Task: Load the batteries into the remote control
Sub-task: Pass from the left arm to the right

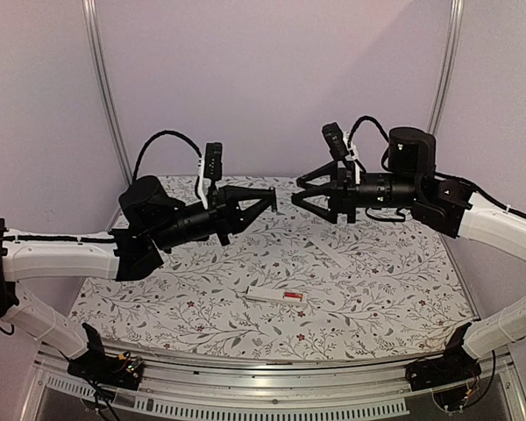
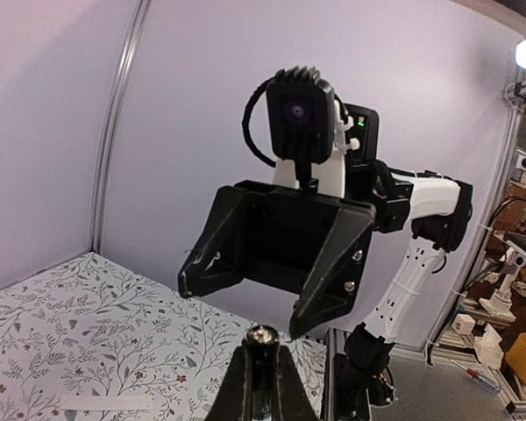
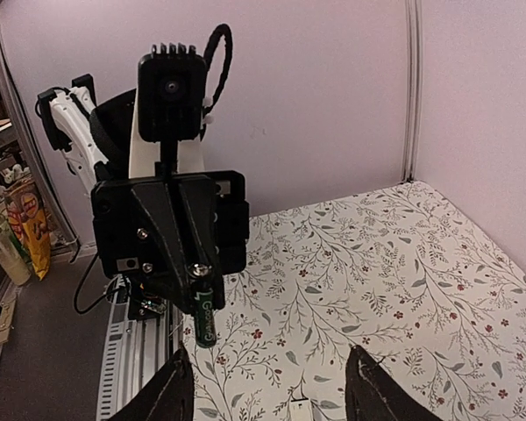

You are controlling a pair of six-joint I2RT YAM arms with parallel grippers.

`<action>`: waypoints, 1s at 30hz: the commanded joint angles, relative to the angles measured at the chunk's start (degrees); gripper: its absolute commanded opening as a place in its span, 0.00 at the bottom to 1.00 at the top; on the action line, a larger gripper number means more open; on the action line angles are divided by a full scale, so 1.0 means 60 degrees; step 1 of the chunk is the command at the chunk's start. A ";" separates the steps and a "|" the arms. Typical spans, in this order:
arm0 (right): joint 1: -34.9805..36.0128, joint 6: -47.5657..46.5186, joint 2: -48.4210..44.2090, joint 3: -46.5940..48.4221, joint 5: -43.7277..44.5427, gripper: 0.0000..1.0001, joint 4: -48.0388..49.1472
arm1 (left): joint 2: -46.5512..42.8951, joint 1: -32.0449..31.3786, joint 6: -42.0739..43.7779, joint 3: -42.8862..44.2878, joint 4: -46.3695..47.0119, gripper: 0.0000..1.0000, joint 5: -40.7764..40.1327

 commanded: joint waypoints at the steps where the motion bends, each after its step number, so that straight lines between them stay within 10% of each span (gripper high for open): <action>1: 0.0645 0.0137 0.0543 0.0013 -0.0013 0.56 0.0540 | 0.0402 -0.0319 0.0013 0.0105 0.0929 0.00 -0.0020; 30: 0.0873 -0.0637 0.0175 -0.0278 0.0067 0.00 0.0338 | 0.0634 -0.0777 0.0663 0.0304 0.0489 0.00 -0.0009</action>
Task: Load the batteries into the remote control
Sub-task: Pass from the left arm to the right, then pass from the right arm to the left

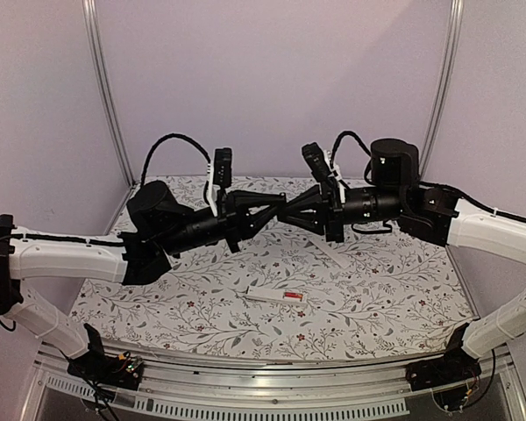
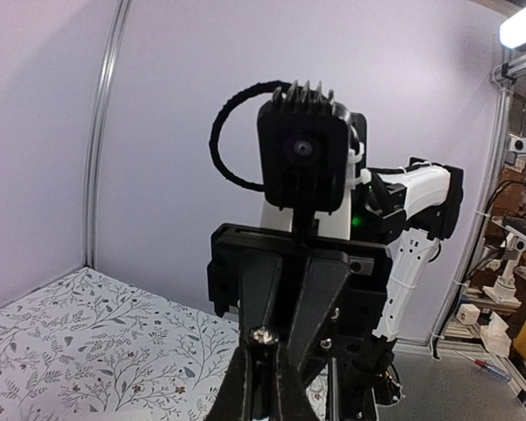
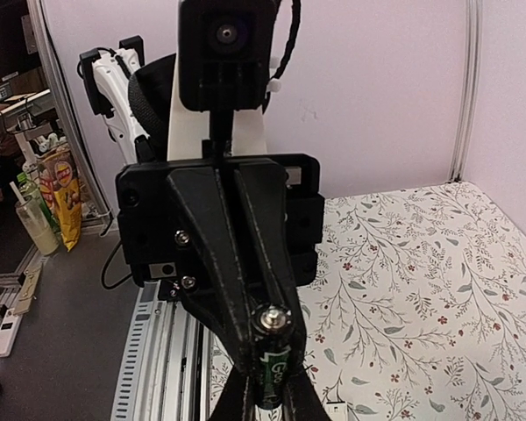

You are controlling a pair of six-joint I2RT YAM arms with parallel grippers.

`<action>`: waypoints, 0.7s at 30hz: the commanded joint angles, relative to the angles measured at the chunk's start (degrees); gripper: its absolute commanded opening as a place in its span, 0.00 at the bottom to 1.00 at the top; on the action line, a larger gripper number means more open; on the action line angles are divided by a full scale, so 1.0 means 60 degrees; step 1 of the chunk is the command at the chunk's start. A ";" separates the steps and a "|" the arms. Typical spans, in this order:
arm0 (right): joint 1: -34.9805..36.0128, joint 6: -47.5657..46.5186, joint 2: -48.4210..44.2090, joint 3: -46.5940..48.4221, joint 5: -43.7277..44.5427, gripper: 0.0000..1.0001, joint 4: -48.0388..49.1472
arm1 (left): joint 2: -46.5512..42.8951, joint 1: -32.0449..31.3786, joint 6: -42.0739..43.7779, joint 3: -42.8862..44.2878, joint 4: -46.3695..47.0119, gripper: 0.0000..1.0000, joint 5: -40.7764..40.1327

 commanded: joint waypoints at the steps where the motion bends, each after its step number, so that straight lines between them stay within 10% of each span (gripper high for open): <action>1: 0.0025 -0.0335 -0.0348 -0.0057 0.0666 0.00 -0.0261 | 0.0141 -0.0251 0.0118 0.0194 -0.0211 0.00 0.0000; 2: 0.0024 -0.0399 -0.0368 -0.0052 0.0867 0.00 -0.0473 | 0.0125 -0.0246 0.0133 0.0205 -0.0338 0.07 -0.0120; 4: 0.0025 -0.0620 -0.0366 0.0047 0.1374 0.00 -0.0900 | 0.0029 -0.0241 0.0187 0.0262 -0.0757 0.59 -0.0549; 6: 0.0028 -0.0937 -0.0298 0.0240 0.1962 0.00 -0.1537 | -0.0168 -0.0240 0.0308 0.0307 -0.1356 0.74 -0.1094; 21: 0.0432 -0.3151 0.0635 0.1573 0.4627 0.00 -0.4312 | 0.0110 -0.0234 -0.0132 0.2595 -0.6555 0.66 -0.1756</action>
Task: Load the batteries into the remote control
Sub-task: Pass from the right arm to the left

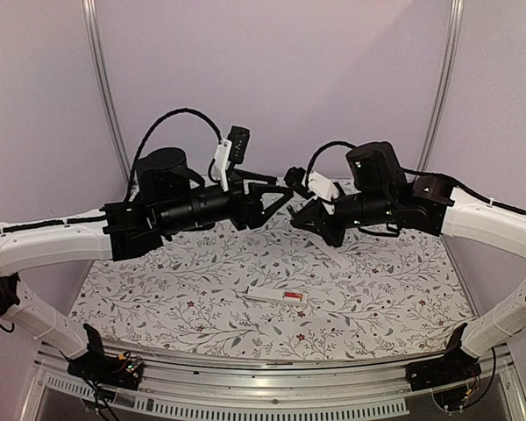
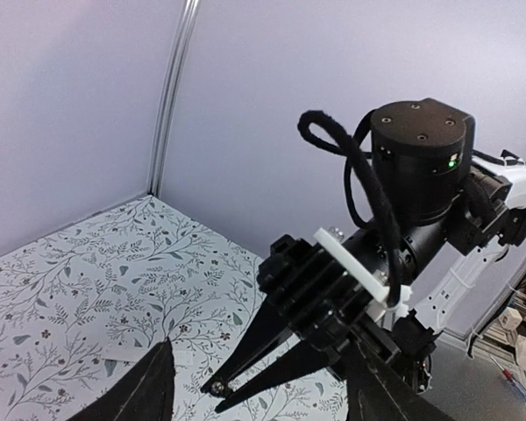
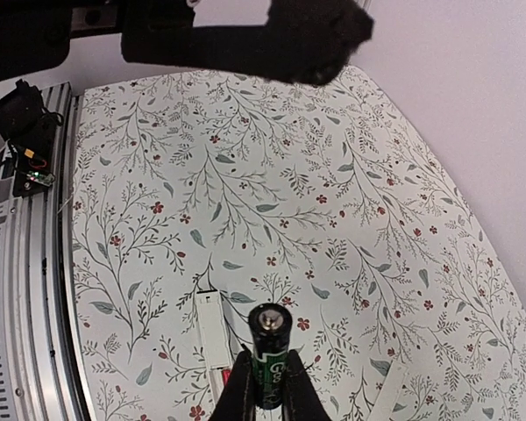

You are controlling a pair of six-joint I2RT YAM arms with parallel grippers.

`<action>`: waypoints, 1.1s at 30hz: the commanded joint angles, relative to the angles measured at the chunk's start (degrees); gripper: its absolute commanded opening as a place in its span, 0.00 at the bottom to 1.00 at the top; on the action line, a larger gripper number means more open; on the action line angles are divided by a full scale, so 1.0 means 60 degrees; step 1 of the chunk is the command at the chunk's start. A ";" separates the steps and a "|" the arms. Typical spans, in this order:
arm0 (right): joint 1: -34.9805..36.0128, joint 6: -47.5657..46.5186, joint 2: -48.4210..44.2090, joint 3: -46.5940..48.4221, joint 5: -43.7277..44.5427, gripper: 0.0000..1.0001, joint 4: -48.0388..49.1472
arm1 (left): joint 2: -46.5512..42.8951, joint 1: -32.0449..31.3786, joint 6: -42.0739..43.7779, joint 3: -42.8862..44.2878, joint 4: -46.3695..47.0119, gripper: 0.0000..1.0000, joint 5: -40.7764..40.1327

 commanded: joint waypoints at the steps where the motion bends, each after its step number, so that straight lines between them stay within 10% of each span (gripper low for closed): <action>1: 0.0168 -0.0497 0.0123 0.0460 0.0347 0.00 -0.0429 | 0.0639 -0.0133 -0.0211 0.0528 -0.1526 0.64 0.0223; 33: 0.0220 -0.0563 -0.0314 0.0371 -0.0098 0.00 -0.0203 | 0.1152 0.0043 -0.0379 0.0746 -0.1269 0.00 0.0330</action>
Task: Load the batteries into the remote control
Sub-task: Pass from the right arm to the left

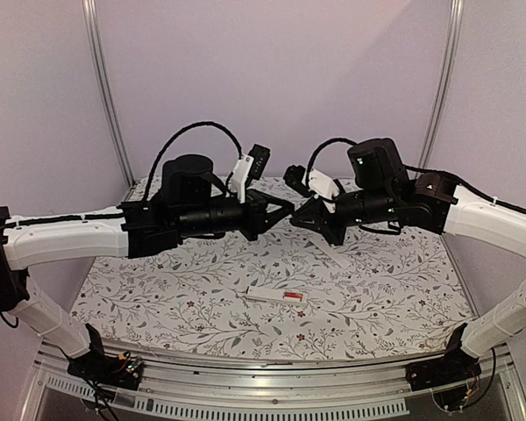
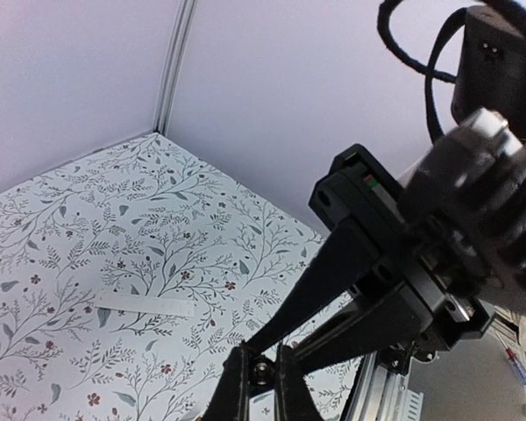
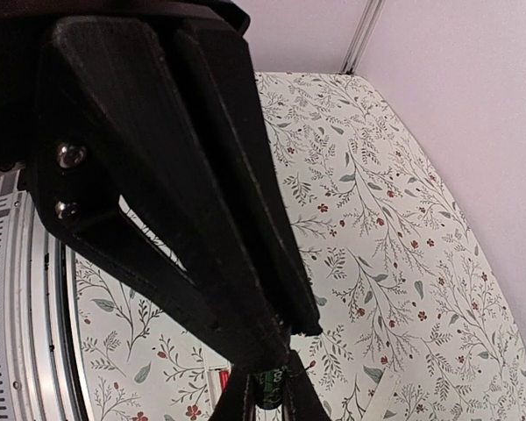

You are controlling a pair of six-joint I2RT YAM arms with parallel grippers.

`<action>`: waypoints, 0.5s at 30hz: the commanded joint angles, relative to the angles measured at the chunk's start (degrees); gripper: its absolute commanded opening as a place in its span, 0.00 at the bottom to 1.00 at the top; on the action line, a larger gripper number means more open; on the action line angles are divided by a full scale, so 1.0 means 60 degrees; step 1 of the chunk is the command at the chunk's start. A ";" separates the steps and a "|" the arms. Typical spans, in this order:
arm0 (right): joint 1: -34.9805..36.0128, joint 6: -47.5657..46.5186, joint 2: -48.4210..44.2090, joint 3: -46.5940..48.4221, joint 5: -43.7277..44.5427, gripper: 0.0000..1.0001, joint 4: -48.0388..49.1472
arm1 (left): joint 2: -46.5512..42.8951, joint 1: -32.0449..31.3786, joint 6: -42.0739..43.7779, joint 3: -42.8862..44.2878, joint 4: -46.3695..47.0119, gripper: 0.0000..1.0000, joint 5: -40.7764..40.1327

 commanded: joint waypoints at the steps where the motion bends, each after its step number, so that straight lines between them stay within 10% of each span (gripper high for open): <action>1: 0.0085 -0.0112 -0.0350 0.0085 -0.0108 0.00 0.0097 | 0.0165 0.0026 -0.0070 0.0080 0.0217 0.00 0.0283; 4: 0.0075 -0.0105 -0.0481 -0.0055 -0.0143 0.03 0.0306 | 0.0079 0.0032 -0.0164 -0.0113 0.0525 0.00 0.0359; 9: 0.0063 -0.0083 -0.1208 -0.0773 -0.0230 0.64 0.1089 | -0.0429 0.0024 -0.0380 -0.0835 0.1747 0.00 0.0272; 15: -0.0123 0.0326 -0.2277 -0.1614 -0.1627 0.71 0.2301 | -0.1063 0.0018 -0.0842 -0.1756 0.3716 0.00 0.0801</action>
